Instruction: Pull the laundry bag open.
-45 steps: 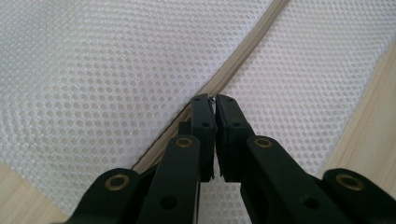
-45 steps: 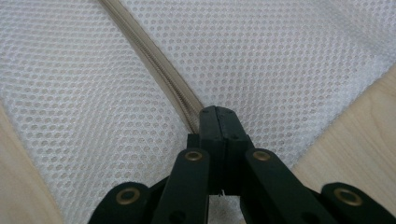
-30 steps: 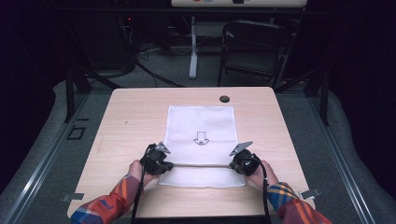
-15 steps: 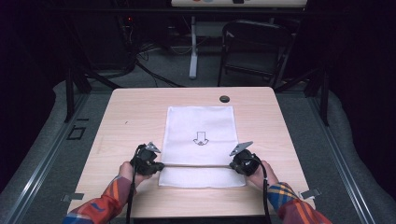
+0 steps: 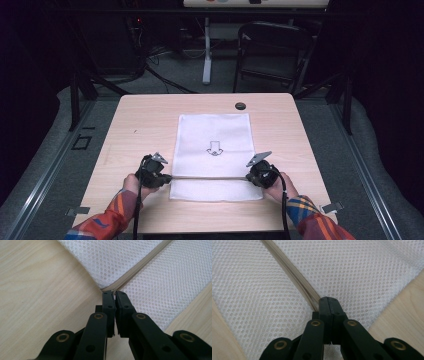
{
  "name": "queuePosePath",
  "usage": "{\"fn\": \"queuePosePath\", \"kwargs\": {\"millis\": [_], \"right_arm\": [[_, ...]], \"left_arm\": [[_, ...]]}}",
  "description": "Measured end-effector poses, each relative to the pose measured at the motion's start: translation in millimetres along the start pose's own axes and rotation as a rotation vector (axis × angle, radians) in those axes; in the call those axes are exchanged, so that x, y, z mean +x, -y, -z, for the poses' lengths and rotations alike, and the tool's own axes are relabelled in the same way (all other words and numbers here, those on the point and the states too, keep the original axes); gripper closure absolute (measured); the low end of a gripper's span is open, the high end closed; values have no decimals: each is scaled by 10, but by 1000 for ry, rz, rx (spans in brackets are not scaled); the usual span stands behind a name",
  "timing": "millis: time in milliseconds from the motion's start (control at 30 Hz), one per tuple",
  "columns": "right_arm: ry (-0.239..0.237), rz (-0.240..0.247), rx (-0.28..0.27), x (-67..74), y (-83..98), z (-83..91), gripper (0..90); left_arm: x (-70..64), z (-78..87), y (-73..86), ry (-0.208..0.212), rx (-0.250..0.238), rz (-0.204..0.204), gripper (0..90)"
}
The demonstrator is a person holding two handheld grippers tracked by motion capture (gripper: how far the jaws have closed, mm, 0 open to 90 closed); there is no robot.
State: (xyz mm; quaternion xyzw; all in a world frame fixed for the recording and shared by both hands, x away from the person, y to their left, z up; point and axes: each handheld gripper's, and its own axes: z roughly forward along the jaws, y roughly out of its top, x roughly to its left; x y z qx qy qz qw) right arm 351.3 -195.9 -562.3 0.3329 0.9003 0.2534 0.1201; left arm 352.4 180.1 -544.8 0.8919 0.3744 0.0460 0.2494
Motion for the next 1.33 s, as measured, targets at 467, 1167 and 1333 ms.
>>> {"fn": "queuePosePath", "kwargs": {"millis": [467,1167,1333], "right_arm": [[-20,19,-35,-26,-15,27,627],[70,-119,-41,-346,224,533,0],[90,-137,14,-475,415,495,0]], "left_arm": [[-6,0,-25,13,-11,-7,518],[262,324,190,-127,-103,108,59],[402,278,263,-160,-70,149,21]]}}
